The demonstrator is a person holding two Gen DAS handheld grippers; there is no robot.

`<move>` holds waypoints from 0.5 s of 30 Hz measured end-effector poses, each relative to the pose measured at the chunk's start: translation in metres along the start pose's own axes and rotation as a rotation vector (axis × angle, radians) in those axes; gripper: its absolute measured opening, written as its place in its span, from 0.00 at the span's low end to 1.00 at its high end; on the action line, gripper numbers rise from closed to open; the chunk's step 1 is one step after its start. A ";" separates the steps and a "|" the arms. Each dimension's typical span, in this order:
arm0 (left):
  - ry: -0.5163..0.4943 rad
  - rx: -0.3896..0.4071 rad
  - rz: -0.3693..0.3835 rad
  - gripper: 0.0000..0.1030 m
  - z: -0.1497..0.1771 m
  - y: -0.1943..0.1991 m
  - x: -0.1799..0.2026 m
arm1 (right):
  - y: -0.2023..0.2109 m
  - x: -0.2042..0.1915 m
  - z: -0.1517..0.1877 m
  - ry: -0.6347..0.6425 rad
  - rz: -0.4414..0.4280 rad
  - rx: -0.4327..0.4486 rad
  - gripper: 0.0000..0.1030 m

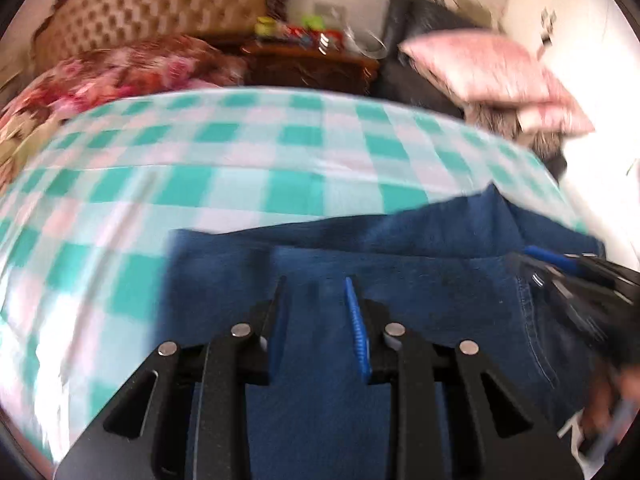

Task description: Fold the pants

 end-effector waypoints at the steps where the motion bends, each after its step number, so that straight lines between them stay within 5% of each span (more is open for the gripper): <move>1: 0.038 0.016 -0.018 0.29 0.011 0.015 -0.014 | -0.007 0.006 0.000 -0.006 0.006 -0.019 0.16; 10: 0.186 0.013 0.051 0.29 0.120 0.069 -0.059 | -0.020 0.010 0.011 -0.003 0.010 -0.023 0.16; 15: 0.217 0.016 0.068 0.30 0.129 0.064 -0.063 | -0.022 0.010 0.009 0.012 0.036 -0.029 0.16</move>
Point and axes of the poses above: each gripper's, at about its wrist camera, not at the fingertips, and y roughly against the way its jaws point, x to its right, z to its underside, the point moved 10 cm from there along -y, roughly the way its jaws point, and after that the axes turned 11 degrees about -y, right-handed, at the moved point
